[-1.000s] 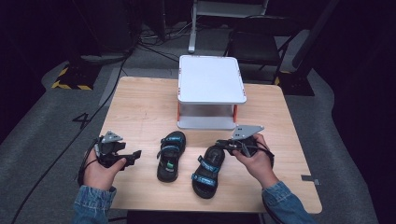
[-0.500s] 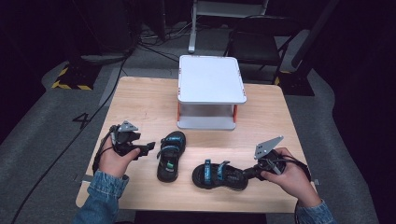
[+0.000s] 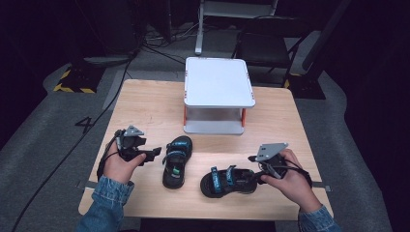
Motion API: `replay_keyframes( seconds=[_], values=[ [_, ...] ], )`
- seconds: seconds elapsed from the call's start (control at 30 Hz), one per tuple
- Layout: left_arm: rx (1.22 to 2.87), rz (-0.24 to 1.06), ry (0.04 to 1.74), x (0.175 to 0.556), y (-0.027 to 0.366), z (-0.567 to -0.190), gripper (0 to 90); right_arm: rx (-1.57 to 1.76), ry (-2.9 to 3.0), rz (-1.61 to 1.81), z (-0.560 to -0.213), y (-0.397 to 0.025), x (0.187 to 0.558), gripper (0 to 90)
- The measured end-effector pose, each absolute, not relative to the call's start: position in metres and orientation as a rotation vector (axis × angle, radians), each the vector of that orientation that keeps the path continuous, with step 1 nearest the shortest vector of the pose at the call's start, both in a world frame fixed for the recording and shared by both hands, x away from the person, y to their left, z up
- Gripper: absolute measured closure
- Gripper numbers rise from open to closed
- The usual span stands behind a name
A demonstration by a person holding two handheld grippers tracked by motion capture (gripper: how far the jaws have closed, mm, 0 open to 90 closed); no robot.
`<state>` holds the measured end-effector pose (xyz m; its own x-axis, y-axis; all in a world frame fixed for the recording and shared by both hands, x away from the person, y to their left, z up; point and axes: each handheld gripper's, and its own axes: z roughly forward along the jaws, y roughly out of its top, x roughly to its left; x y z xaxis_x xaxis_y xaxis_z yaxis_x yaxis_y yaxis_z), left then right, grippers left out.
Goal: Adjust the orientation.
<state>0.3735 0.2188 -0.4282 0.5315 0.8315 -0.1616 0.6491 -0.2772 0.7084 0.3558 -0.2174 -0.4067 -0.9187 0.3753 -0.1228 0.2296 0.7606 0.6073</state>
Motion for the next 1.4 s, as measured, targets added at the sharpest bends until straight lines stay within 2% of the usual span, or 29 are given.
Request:
replay_keyframes(
  seconds=[0.17, 0.2, 0.23, 0.27, 0.3, 0.33, 0.4, 0.5, 0.57, 0.7, 0.73, 0.8, 0.83, 0.87, 0.9, 1.0, 1.1, 1.23, 1.27, 1.3, 1.33, 1.37, 1.4],
  values=[
    [2.012, 0.313, 1.230, 0.366, 0.226, -0.431, 26.9, 0.293, 2.753, 0.767, -0.422, -0.192, 0.363, 45.7],
    [2.004, 0.318, 1.244, 0.363, 0.231, -0.431, 26.9, 0.217, 2.762, 0.774, -0.430, -0.182, 0.366, 51.8],
    [2.004, 0.318, 1.244, 0.363, 0.231, -0.431, 26.9, 0.217, 2.762, 0.774, -0.430, -0.182, 0.366, 51.8],
    [2.001, 0.319, 1.254, 0.360, 0.234, -0.431, 26.9, 0.136, 2.800, 0.780, -0.434, -0.175, 0.367, 68.9],
    [2.001, 0.319, 1.254, 0.360, 0.234, -0.431, 26.9, 0.136, 2.800, 0.780, -0.434, -0.175, 0.367, 68.9],
    [2.002, 0.325, 1.258, 0.357, 0.236, -0.432, 26.9, 0.139, 2.793, 0.769, -0.433, -0.174, 0.368, 80.1],
    [1.998, 0.324, 1.268, 0.355, 0.239, -0.433, 26.9, 0.197, 2.802, 0.834, -0.429, -0.177, 0.372, 81.4],
    [1.991, 0.323, 1.279, 0.352, 0.241, -0.434, 26.9, 0.290, 2.753, 0.899, -0.425, -0.179, 0.378, 81.7],
    [1.986, 0.327, 1.291, 0.349, 0.244, -0.435, 26.9, 0.497, 2.600, 1.002, -0.422, -0.183, 0.392, 81.3],
    [1.987, 0.326, 1.296, 0.346, 0.247, -0.435, 27.0, 0.662, 2.501, 0.995, -0.433, -0.189, 0.414, 79.9],
    [1.984, 0.327, 1.301, 0.345, 0.248, -0.436, 26.9, 0.726, 2.486, 1.038, -0.447, -0.195, 0.428, 75.1],
    [1.981, 0.328, 1.307, 0.345, 0.249, -0.436, 26.9, 0.794, 2.498, 1.127, -0.454, -0.200, 0.435, 67.9],
    [1.981, 0.328, 1.307, 0.345, 0.249, -0.436, 27.0, 0.794, 2.498, 1.127, -0.454, -0.200, 0.435, 67.9],
    [1.982, 0.329, 1.311, 0.345, 0.250, -0.437, 27.0, 0.792, 2.491, 1.134, -0.452, -0.201, 0.434, 56.7],
    [1.982, 0.329, 1.311, 0.345, 0.250, -0.437, 27.0, 0.792, 2.491, 1.134, -0.452, -0.201, 0.434, 56.7],
    [1.989, 0.324, 1.303, 0.347, 0.247, -0.437, 26.9, 0.766, 2.476, 1.201, -0.429, -0.210, 0.424, 42.3],
    [1.994, 0.320, 1.295, 0.348, 0.246, -0.437, 26.9, 0.751, 2.510, 1.240, -0.411, -0.223, 0.414, 37.9],
    [1.998, 0.318, 1.285, 0.351, 0.243, -0.436, 27.0, 0.704, 2.581, 1.136, -0.406, -0.232, 0.404, 42.0],
    [1.999, 0.317, 1.279, 0.352, 0.240, -0.436, 27.0, 0.732, 2.581, 1.079, -0.410, -0.237, 0.403, 47.3],
    [1.999, 0.317, 1.279, 0.352, 0.240, -0.436, 27.0, 0.738, 2.589, 1.069, -0.412, -0.237, 0.403, 47.3],
    [2.008, 0.315, 1.269, 0.354, 0.238, -0.435, 27.0, 0.740, 2.604, 1.051, -0.416, -0.237, 0.405, 54.8],
    [2.008, 0.315, 1.269, 0.354, 0.238, -0.435, 26.9, 0.740, 2.604, 1.051, -0.416, -0.237, 0.405, 54.8],
    [2.012, 0.317, 1.262, 0.354, 0.237, -0.435, 26.9, 0.707, 2.612, 1.038, -0.422, -0.234, 0.405, 60.0]
  ],
)
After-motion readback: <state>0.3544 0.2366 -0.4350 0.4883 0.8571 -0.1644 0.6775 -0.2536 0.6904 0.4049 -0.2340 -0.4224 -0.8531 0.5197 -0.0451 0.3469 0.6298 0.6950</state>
